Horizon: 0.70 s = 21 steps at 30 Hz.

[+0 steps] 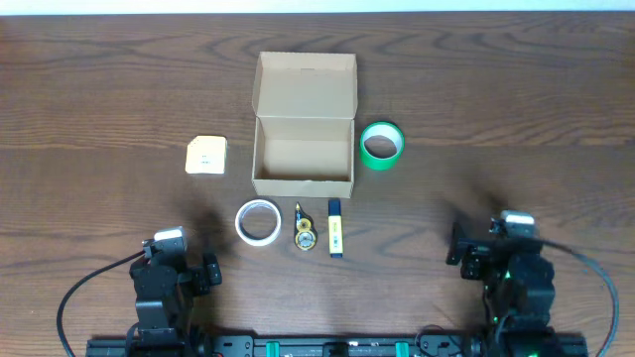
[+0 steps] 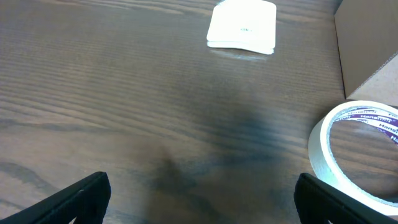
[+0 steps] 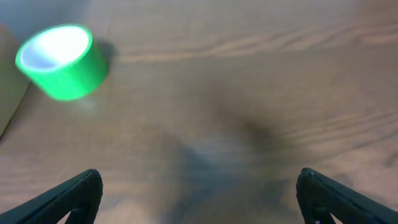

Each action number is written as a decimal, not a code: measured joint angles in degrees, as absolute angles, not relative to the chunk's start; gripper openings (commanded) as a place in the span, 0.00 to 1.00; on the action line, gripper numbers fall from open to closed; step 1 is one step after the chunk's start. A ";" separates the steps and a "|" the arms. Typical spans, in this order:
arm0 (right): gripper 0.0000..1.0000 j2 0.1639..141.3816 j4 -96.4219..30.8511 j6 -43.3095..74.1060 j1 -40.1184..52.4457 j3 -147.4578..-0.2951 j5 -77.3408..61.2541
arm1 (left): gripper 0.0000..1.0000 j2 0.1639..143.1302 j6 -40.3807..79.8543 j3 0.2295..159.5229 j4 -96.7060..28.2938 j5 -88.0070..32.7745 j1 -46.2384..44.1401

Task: Pack container

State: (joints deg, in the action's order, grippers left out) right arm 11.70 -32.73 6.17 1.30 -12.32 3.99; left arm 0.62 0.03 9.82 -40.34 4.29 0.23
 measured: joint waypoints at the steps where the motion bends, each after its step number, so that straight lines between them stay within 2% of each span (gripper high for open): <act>1: 0.99 14.20 -32.75 6.31 1.30 -13.74 3.64 | 0.95 0.62 0.03 9.85 -40.40 4.29 0.21; 12: 0.99 43.90 -33.21 7.66 1.30 -34.79 -1.21 | 0.95 0.58 0.03 9.89 -40.49 4.32 0.19; 21: 0.99 69.01 -42.30 7.88 1.69 -55.75 -4.43 | 0.95 0.58 0.03 9.89 -40.47 4.32 0.19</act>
State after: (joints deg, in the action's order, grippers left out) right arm 69.01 -42.30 7.88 1.69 -55.75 -4.43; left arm 0.58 0.03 9.89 -40.47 4.32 0.19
